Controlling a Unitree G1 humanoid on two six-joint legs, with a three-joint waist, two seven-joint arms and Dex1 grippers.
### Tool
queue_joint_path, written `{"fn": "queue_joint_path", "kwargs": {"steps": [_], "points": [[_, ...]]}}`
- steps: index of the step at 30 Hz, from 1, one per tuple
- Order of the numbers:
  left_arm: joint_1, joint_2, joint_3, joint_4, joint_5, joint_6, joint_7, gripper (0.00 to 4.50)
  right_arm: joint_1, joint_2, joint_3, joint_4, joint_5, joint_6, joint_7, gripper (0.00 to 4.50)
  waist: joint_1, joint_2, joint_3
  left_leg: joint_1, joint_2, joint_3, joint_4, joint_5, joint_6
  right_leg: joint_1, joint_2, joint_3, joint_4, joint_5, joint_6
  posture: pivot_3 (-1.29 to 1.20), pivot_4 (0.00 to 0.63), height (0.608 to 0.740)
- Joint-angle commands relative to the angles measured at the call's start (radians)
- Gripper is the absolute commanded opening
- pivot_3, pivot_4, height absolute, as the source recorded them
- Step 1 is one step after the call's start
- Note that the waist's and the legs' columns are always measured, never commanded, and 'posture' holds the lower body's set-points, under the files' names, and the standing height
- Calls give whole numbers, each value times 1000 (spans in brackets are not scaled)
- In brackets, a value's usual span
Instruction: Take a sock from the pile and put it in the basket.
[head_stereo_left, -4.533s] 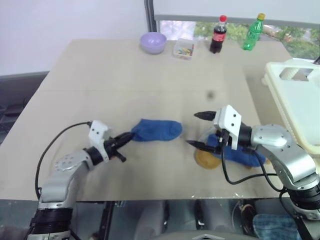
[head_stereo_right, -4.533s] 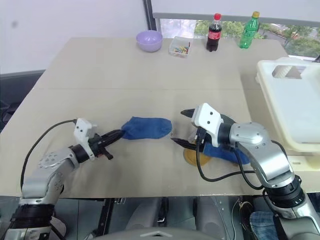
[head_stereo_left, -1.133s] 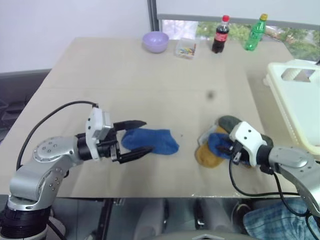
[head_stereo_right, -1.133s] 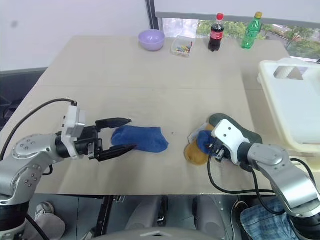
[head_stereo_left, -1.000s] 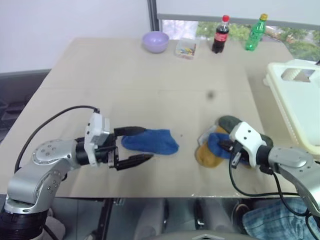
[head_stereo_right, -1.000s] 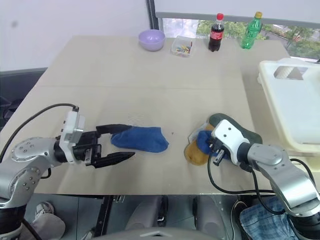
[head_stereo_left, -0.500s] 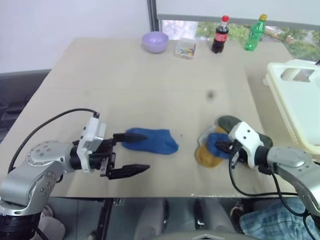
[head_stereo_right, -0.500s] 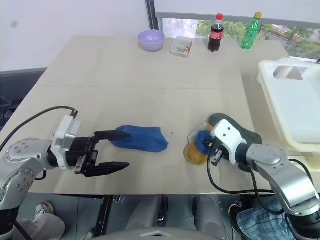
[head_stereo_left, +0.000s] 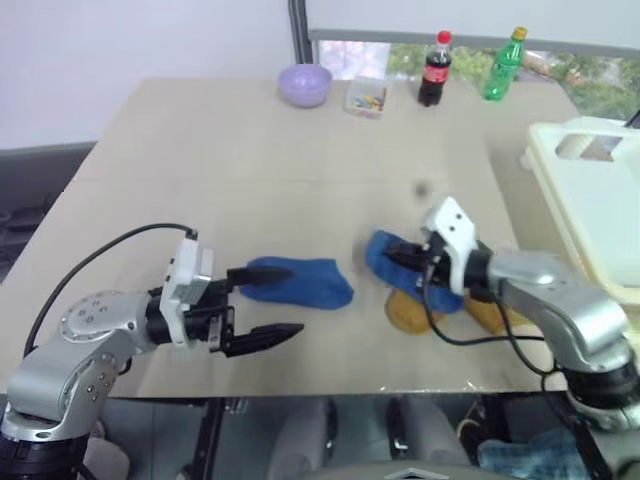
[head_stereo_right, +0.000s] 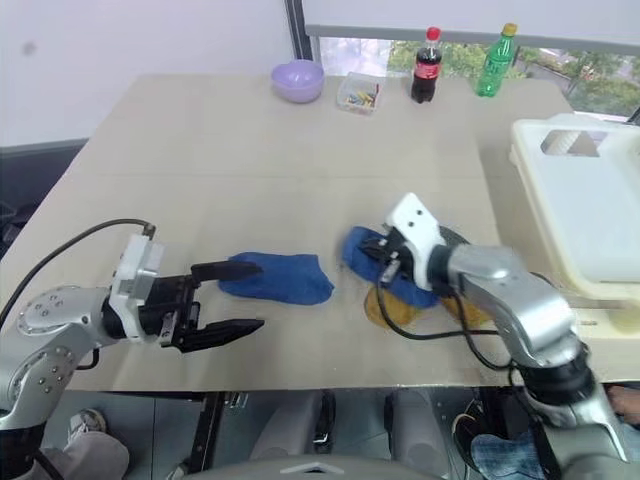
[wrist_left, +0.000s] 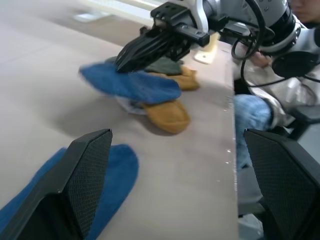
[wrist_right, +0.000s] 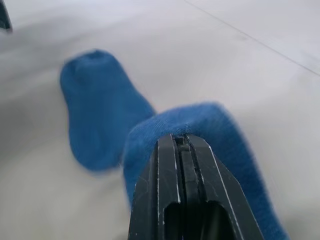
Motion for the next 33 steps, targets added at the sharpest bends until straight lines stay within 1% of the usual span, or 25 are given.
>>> {"fn": "queue_joint_path", "kwargs": {"steps": [1, 4, 6, 8, 10, 11, 12, 13, 14, 16, 19, 21, 25, 28, 29, 30, 31, 33], "points": [[27, -26, 66, -2, -6, 0, 77, 4500, -168, 147, 104, 286, -101, -186, 12, 85, -5, 0, 0, 0, 0, 1, 0, 0, 0, 0, 0, 0, 0, 0, 0, 0, 150, 740], [46, -43, 99, 1, 2, -1, 134, 4500, -306, 281, 158, 584, -193, -363, 21, 85, -7, 0, 0, 1, 0, 2, 0, 0, 0, -1, 1, 1, 2, 0, 0, 0, 150, 740], [57, -53, 121, 1, 18, -2, 184, 4500, -391, 367, 169, 779, -239, -472, 18, 85, -5, 0, 0, 1, 0, 1, 0, 0, 0, -1, 3, 0, 2, 0, 0, 0, 150, 740], [57, -66, 134, 3, 43, -10, 239, 4500, -449, 413, 192, 934, -286, -581, 60, 85, 0, 0, 0, 0, -1, 1, 0, 1, -1, -1, 3, 0, 2, 0, 0, 0, 150, 740], [45, -69, 125, 15, 87, 4, 304, 4500, -476, 436, 196, 1026, -323, -666, 78, 85, 3, 0, 0, 0, -2, 0, 0, 2, -4, -1, 2, 0, 1, 0, 0, 0, 150, 740], [40, -68, 118, 21, 106, 10, 329, 4500, -483, 445, 190, 1053, -334, -692, 81, 602, 4, 0, 0, 0, -3, -1, 0, 2, -4, -1, 1, -1, 1, 0, 0, 0, 150, 740], [27, -71, 111, 34, 122, 16, 360, 4500, -476, 443, 184, 1033, -341, -692, 81, 887, 4, 0, 0, 0, -4, -2, 0, 2, -5, -1, 1, -1, 1, 0, 0, 0, 150, 740], [4, -81, 102, 49, 137, 26, 399, 4500, -459, 433, 175, 989, -344, -670, 79, 1402, 5, 0, 0, 0, -4, -2, -1, 2, -5, -1, 0, -1, 1, 0, 0, 0, 150, 740], [-24, -90, 92, 68, 155, 30, 434, 4500, -437, 416, 169, 935, -345, -638, 83, 1805, 6, 0, 0, -1, -5, -3, -1, 2, -5, -1, 0, -1, 1, 1, 0, 0, 150, 740], [-91, -113, 68, 111, 182, 51, 497, 4500, -384, 380, 147, 809, -333, -547, 84, 1805, 8, 0, 0, -1, -5, -6, -1, 3, -6, -1, -1, -2, 1, 0, 0, 0, 150, 740], [-230, -163, 28, 206, 210, 100, 592, 4500, -304, 338, 91, 614, -306, -371, 41, 1805, 8, 0, 0, -1, -5, -7, -1, 3, -6, -1, -2, -2, 2, 1, 0, 0, 150, 740], [-306, -183, -8, 272, 243, 122, 626, 4500, -267, 321, 62, 540, -302, -286, 8, 1805, 4, 0, 0, -2, -5, -7, -1, 3, -6, -1, -2, -2, 3, 1, 0, 0, 150, 740], [-405, -208, -101, 415, 336, 119, 648, 4500, -222, 306, 40, 498, -317, -197, -49, 1805, -5, 0, 0, 0, -5, -5, -1, 3, -5, -1, 0, -2, 4, 1, 0, 0, 150, 740], [-440, -222, -165, 514, 393, 85, 622, 4500, -216, 293, 51, 517, -341, -183, -75, 1805, -9, 0, 0, 0, -4, -4, -2, 3, -6, -2, 1, -2, 4, 1, 0, 0, 150, 740], [-446, -228, -181, 544, 411, 66, 614, 4249, -215, 289, 56, 521, -343, -174, -73, 1841, -11, 0, 0, -1, -5, -4, -2, 3, -6, -2, 1, -2, 4, 1, 0, 0, 150, 740], [-446, -229, -200, 569, 432, 43, 600, 3946, -213, 284, 63, 526, -341, -163, -64, 1428, -11, 0, 0, -1, -5, -3, -2, 3, -5, -3, 1, -1, 4, 1, 0, 0, 150, 740], [-445, -231, -211, 585, 443, 32, 589, 3667, -210, 281, 68, 530, -340, -156, -57, 1261, -10, 0, 0, -1, -5, -3, -2, 3, -6, -3, 1, -1, 4, 1, 0, 0, 150, 740], [-438, -238, -215, 596, 451, 16, 573, 2988, -204, 280, 76, 531, -338, -147, -43, 651, -6, 0, -1, -1, -5, -3, -2, 3, -5, -3, -1, -1, 4, 1, 0, 0, 150, 740]]}}
